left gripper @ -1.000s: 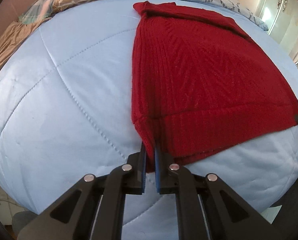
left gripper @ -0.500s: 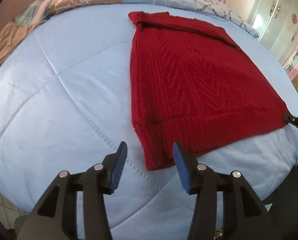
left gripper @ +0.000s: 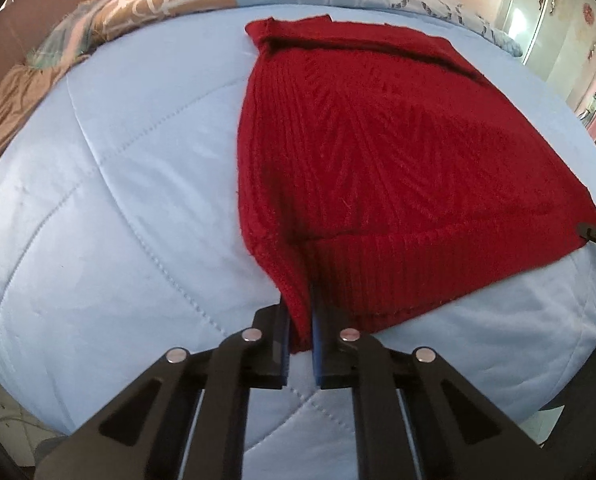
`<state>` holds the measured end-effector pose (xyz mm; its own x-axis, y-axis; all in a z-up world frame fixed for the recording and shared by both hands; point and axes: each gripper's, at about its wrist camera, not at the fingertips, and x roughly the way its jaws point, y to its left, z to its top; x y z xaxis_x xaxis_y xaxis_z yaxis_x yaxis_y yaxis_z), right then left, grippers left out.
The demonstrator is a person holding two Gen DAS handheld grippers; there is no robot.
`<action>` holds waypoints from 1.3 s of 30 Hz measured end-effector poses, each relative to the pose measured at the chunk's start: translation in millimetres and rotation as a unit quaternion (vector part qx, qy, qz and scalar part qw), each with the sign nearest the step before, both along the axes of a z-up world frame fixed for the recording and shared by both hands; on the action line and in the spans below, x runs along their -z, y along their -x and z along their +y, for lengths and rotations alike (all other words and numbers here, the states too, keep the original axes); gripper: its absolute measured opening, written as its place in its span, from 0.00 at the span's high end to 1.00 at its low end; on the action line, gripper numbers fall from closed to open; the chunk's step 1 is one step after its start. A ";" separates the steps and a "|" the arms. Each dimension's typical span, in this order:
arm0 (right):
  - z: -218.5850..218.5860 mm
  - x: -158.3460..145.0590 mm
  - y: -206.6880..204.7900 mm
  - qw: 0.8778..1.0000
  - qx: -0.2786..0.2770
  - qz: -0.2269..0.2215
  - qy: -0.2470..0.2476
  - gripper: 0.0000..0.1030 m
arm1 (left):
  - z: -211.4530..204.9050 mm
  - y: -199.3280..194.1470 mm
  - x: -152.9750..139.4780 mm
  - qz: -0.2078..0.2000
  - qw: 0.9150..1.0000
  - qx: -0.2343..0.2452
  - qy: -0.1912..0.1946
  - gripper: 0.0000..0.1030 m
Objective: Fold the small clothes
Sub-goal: 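Lift the hem with both grippers and fold it up onto the collar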
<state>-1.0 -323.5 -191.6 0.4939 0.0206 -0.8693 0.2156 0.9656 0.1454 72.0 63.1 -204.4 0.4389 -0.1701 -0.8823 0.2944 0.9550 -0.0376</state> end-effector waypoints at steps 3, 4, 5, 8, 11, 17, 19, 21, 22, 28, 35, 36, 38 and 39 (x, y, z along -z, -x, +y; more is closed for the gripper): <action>1.1 -4.1 -0.1 1.000 -0.007 -0.005 0.010 0.93 | 3.1 0.5 -5.6 -0.009 1.000 0.000 -0.002 0.92; 1.3 -4.7 -0.2 1.000 -0.009 -0.005 0.012 0.93 | 2.9 -0.5 -7.8 -0.011 1.000 0.001 -0.003 0.92; 1.9 -6.0 -0.4 1.000 -0.012 -0.006 0.017 0.93 | 1.9 -0.7 -10.6 -0.018 1.000 0.003 -0.007 0.92; 6.5 -11.0 -0.8 0.999 -0.019 -0.013 0.031 0.93 | -2.2 -1.1 -17.2 -0.032 0.999 0.008 -0.021 0.92; 11.5 -21.4 -2.4 0.999 -0.025 -0.027 0.038 0.93 | -5.2 -4.3 -23.7 -0.049 0.998 0.004 -0.026 0.92; 19.4 -50.2 -15.4 0.996 -0.040 -0.070 0.050 0.93 | -11.8 -14.0 -41.5 -0.086 0.996 -0.001 -0.031 0.92; 21.4 -57.7 -23.3 0.994 -0.045 -0.082 0.051 0.93 | -13.1 -21.0 -45.6 -0.093 0.995 -0.001 -0.028 0.92; 22.6 -64.1 -33.1 0.993 -0.050 -0.094 0.054 0.93 | -16.3 -34.3 -50.2 -0.103 0.994 -0.005 -0.027 0.92; 23.0 -66.6 -39.0 0.992 -0.051 -0.100 0.055 0.93 | -16.9 -39.5 -52.4 -0.107 0.994 -0.006 -0.025 0.92; 19.9 -72.2 -80.1 0.989 -0.060 -0.119 0.062 0.93 | -33.1 -82.8 -66.4 -0.132 0.991 -0.008 -0.035 0.92; 12.5 -75.0 -135.9 0.987 -0.070 -0.137 0.054 0.93 | -56.3 -145.6 -80.2 -0.159 0.987 -0.006 -0.034 0.93; 11.2 -74.8 -143.4 0.986 -0.070 -0.138 0.054 0.93 | -58.0 -153.5 -81.6 -0.164 0.986 -0.006 -0.035 0.93; 7.2 -73.3 -160.7 0.986 -0.068 -0.141 0.053 0.93 | -60.2 -174.2 -81.9 -0.172 0.984 -0.011 -0.038 0.93; 4.0 -72.2 -167.4 0.986 -0.066 -0.143 0.051 0.93 | -59.9 -182.5 -80.7 -0.172 0.984 -0.013 -0.039 0.94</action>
